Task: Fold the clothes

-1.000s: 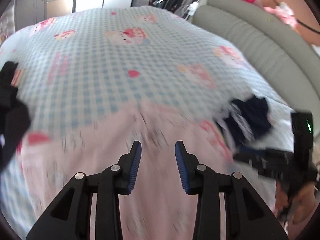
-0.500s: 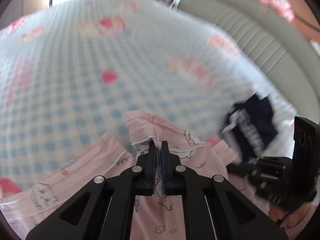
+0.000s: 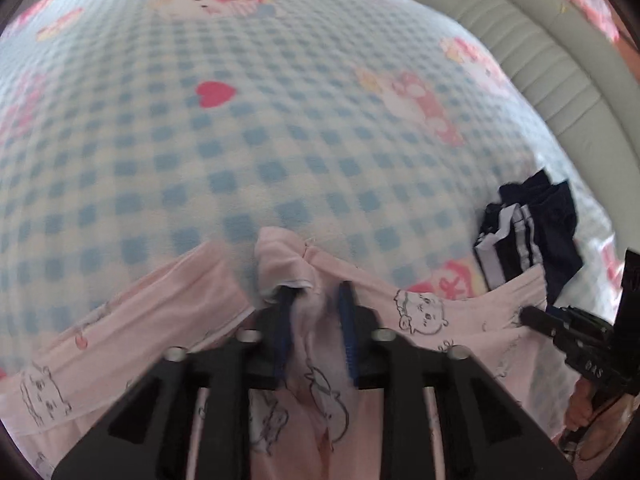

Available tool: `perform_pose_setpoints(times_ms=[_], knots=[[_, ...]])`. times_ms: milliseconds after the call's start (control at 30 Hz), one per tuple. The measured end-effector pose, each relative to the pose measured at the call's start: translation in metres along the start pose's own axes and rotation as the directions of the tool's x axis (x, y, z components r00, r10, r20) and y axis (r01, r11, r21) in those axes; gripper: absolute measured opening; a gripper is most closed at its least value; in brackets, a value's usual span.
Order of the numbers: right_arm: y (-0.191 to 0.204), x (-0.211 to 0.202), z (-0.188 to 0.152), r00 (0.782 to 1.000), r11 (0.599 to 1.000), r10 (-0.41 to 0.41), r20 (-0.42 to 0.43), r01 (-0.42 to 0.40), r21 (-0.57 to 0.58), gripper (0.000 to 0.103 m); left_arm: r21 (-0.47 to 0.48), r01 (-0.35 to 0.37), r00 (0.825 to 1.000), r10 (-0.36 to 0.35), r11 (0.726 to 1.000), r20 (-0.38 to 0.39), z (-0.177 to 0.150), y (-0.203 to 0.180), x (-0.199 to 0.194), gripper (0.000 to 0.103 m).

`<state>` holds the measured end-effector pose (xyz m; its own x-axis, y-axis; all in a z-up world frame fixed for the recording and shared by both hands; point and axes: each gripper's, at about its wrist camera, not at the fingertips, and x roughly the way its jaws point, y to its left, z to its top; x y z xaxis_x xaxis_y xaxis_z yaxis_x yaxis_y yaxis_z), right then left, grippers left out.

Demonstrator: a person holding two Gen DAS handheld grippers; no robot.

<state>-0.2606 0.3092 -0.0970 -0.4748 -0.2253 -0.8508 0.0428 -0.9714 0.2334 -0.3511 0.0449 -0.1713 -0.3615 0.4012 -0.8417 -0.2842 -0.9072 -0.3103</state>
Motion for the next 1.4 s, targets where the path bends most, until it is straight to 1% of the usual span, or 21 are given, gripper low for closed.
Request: perform_pose_setpoints(times_ms=[67, 200, 267, 300, 333, 367, 400, 433, 567, 667, 767, 867, 933, 1000, 1067, 1100, 1133, 1167, 1267, 1367, 1400], knots=[[0.001, -0.003, -0.002, 1.000, 1.000, -0.010, 0.018, 0.010, -0.006, 0.004, 0.035, 0.001, 1.000, -0.002, 0.999, 0.031, 0.003, -0.009, -0.007, 0.006], [0.014, -0.050, 0.006, 0.987, 0.998, -0.006, 0.163, 0.017, -0.065, 0.003, 0.124, 0.027, 0.985, -0.047, 0.992, 0.166, 0.014, -0.032, -0.047, 0.006], [0.011, -0.068, 0.013, 0.980, 0.997, -0.009, 0.200, 0.023, -0.068, 0.003, 0.128, -0.004, 0.987, -0.017, 0.992, 0.161, 0.021, -0.038, -0.040, 0.010], [0.007, -0.064, 0.014, 0.984, 0.998, -0.027, 0.173, 0.038, -0.058, 0.004, 0.122, -0.027, 0.990, 0.010, 0.992, 0.140, 0.025, -0.039, -0.031, 0.015], [0.002, -0.057, 0.014, 0.990, 0.997, -0.050, 0.131, 0.056, -0.046, 0.011, 0.085, -0.053, 0.996, 0.047, 0.995, 0.077, 0.027, -0.036, -0.018, 0.030], [-0.003, -0.049, 0.013, 0.993, 0.996, -0.072, 0.088, 0.076, -0.036, 0.013, 0.047, -0.082, 0.997, 0.081, 0.996, 0.010, 0.029, -0.033, -0.006, 0.028], [-0.007, -0.041, 0.013, 0.995, 0.995, -0.094, 0.045, 0.095, -0.026, 0.016, 0.039, -0.056, 0.997, 0.054, 0.998, 0.052, 0.022, -0.035, -0.019, 0.028], [-0.012, -0.033, 0.013, 0.993, 0.993, -0.115, 0.002, 0.115, -0.017, 0.018, 0.035, -0.027, 0.995, 0.024, 0.999, 0.101, 0.016, -0.036, -0.034, 0.028], [0.004, -0.084, -0.012, 0.994, 0.997, -0.030, 0.103, 0.038, -0.068, 0.022, 0.035, 0.048, 0.963, -0.056, 0.998, 0.265, -0.035, -0.042, -0.106, 0.031], [0.024, -0.093, -0.044, 0.995, 0.996, 0.057, 0.076, -0.052, -0.068, 0.024, -0.014, 0.125, 0.959, -0.117, 0.992, 0.258, -0.090, -0.037, -0.134, 0.031], [0.045, -0.099, -0.078, 0.988, 0.987, 0.150, 0.038, -0.148, -0.063, 0.024, -0.050, 0.165, 0.963, -0.150, 0.985, 0.226, -0.148, -0.039, -0.137, 0.031], [0.066, -0.071, -0.124, 0.974, 0.975, 0.218, -0.064, -0.220, -0.033, 0.024, -0.095, 0.230, 0.961, -0.211, 0.968, 0.180, -0.191, -0.043, -0.124, 0.031], [0.072, -0.062, -0.147, 0.980, 0.984, 0.180, -0.086, -0.181, 0.004, 0.021, -0.111, 0.225, 0.965, -0.206, 0.968, 0.162, -0.212, -0.052, -0.117, 0.029], [0.080, -0.075, -0.158, 0.983, 0.986, 0.164, -0.077, -0.166, -0.021, 0.021, -0.091, 0.237, 0.954, -0.214, 0.967, 0.210, -0.231, -0.064, -0.126, 0.029], [0.085, -0.100, -0.164, 0.987, 0.985, 0.159, -0.021, -0.160, -0.064, 0.021, -0.081, 0.263, 0.939, -0.236, 0.961, 0.252, -0.247, -0.071, -0.135, 0.029], [0.086, -0.109, -0.167, 0.989, 0.987, 0.145, 0.001, -0.145, -0.069, 0.022, -0.084, 0.273, 0.938, -0.246, 0.958, 0.244, -0.250, -0.073, -0.133, 0.030], [0.085, -0.108, -0.172, 0.991, 0.989, 0.134, -0.007, -0.134, -0.065, 0.022, -0.089, 0.261, 0.947, -0.237, 0.961, 0.216, -0.250, -0.074, -0.128, 0.031], [0.084, -0.102, -0.178, 0.992, 0.990, 0.125, -0.029, -0.126, -0.058, 0.022, -0.093, 0.218, 0.964, -0.199, 0.972, 0.179, -0.251, -0.076, -0.122, 0.030], [0.077, -0.077, -0.199, 0.989, 0.998, 0.046, -0.142, -0.052, -0.045, 0.022, -0.084, 0.173, 0.973, -0.156, 0.981, 0.172, -0.259, -0.076, -0.135, 0.029], [0.069, -0.096, -0.211, 0.990, 0.998, 0.052, -0.128, -0.054, -0.012, 0.023, -0.118, 0.166, 0.955, -0.130, 0.979, 0.266, -0.275, -0.059, -0.171, 0.031], [0.069, -0.110, -0.212, 0.993, 0.997, 0.075, -0.096, -0.077, -0.013, 0.031, -0.155, 0.166, 0.953, -0.118, 0.974, 0.278, -0.278, -0.050, -0.175, 0.031]])
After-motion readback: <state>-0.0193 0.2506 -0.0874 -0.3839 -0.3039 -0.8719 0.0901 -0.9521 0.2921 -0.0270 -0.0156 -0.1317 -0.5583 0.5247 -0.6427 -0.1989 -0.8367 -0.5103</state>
